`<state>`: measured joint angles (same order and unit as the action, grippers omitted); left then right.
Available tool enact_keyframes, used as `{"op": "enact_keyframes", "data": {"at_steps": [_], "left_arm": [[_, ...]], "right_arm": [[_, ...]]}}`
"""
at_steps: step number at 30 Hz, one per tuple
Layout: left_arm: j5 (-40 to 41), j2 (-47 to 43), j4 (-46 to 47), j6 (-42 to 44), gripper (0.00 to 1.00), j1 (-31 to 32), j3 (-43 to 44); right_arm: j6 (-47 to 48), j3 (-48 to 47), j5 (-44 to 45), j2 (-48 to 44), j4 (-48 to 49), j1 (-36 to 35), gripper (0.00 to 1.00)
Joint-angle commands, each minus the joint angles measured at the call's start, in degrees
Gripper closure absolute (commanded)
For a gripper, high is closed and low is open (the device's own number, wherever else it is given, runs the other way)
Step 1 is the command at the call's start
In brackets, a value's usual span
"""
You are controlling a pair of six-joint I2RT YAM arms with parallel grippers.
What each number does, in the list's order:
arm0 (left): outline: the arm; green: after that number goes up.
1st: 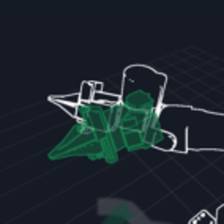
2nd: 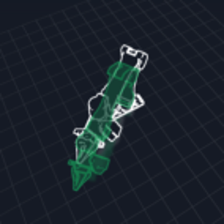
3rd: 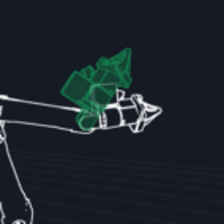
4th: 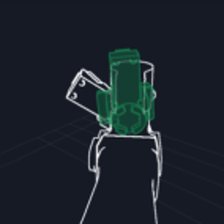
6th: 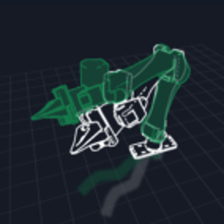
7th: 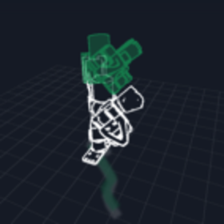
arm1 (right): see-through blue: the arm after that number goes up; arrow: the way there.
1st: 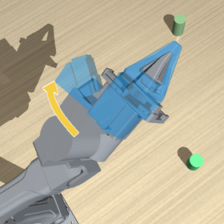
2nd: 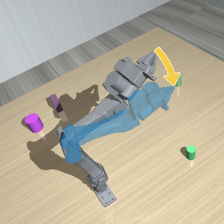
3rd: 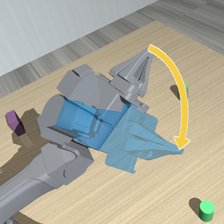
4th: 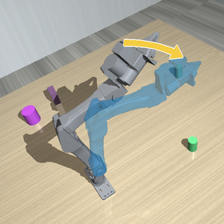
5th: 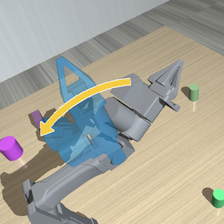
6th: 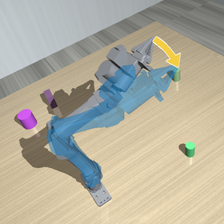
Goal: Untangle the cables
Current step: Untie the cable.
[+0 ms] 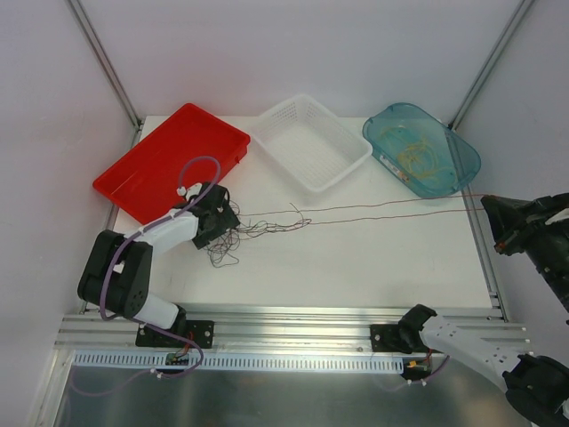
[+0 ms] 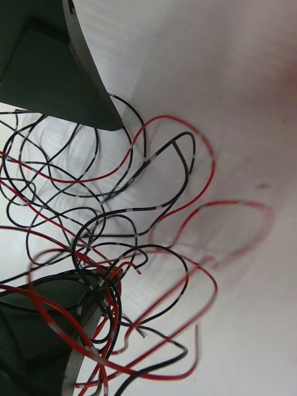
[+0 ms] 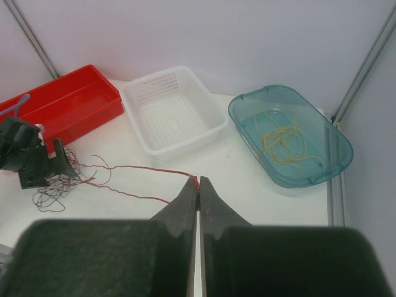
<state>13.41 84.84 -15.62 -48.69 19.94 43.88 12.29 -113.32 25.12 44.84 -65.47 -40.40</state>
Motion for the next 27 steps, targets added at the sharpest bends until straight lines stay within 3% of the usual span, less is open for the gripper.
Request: {"op": "enact_keyframes", "data": {"at_steps": [1, 6, 11, 16, 19, 23, 27], "left_arm": [[6.1, -1.8, -8.3, 2.4, 0.06, -2.3, -2.0], [4.4, -7.9, -9.1, 3.9, 0.06, -2.3, -3.1], [-5.2, -18.3, -9.1, 6.6, 0.05, -2.1, -4.2], [-12.6, -28.8, -10.1, 9.6, 0.02, -2.1, -6.0], [-17.8, -32.3, -11.1, 11.6, 0.01, -2.0, -7.0], [-24.9, -37.5, -12.2, 13.3, 0.01, -2.0, -7.3], [-31.0, -40.3, -13.6, 12.7, 0.01, -1.8, -6.4]], "right_arm": [[0.9, 2.3, 5.3, -0.4, -0.2, -0.1, 0.99], [0.1, 8.6, 7.7, 0.1, -0.5, -0.1, 0.99], [-7.1, 29.2, 0.9, 0.2, 4.3, -0.1, 0.99], [-15.4, 46.5, -0.3, 1.6, 10.4, 1.9, 0.96], [-18.8, 53.7, -5.2, 3.2, 12.6, 7.8, 0.85], [-20.7, 56.5, -9.0, 7.2, 12.7, 14.6, 0.47], [-16.8, 54.3, -14.9, 7.5, 14.8, 14.0, 0.38]]}}
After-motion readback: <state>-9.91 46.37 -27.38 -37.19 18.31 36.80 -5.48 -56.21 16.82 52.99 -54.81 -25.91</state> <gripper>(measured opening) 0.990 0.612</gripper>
